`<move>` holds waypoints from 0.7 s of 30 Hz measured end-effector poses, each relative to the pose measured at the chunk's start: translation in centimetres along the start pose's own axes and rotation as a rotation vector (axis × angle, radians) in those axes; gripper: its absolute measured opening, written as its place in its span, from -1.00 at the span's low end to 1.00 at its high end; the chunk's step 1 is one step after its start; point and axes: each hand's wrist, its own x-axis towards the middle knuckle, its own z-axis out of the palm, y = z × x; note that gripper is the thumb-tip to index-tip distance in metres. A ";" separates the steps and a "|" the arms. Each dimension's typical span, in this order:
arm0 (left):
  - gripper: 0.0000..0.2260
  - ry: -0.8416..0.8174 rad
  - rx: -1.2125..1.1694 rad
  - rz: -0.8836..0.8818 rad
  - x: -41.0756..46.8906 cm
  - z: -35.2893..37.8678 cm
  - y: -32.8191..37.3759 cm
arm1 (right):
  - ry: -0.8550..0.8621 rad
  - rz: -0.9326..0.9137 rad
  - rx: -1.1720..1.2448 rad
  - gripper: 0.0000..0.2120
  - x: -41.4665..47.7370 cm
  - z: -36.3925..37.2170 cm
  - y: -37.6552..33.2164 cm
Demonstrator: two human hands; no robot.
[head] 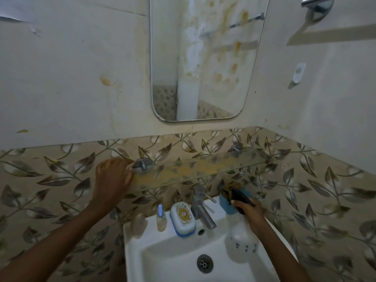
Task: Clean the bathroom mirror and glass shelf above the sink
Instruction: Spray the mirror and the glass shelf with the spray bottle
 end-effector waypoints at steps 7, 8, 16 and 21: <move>-0.62 -0.014 0.053 -0.019 0.0 0.4 0.0 | -0.093 0.105 0.140 -0.60 7.5 5.2 0.7; -0.62 -0.027 0.057 -0.027 0.0 0.4 0.0 | -0.077 0.121 0.161 -0.61 8.3 5.8 1.1; -0.64 -0.053 0.082 -0.013 0.0 0.3 -0.2 | -0.108 0.183 0.145 -0.67 11.2 8.1 2.9; -0.66 -0.031 0.097 0.013 0.0 0.5 -0.3 | -0.107 0.161 -0.008 -0.70 10.9 7.7 3.1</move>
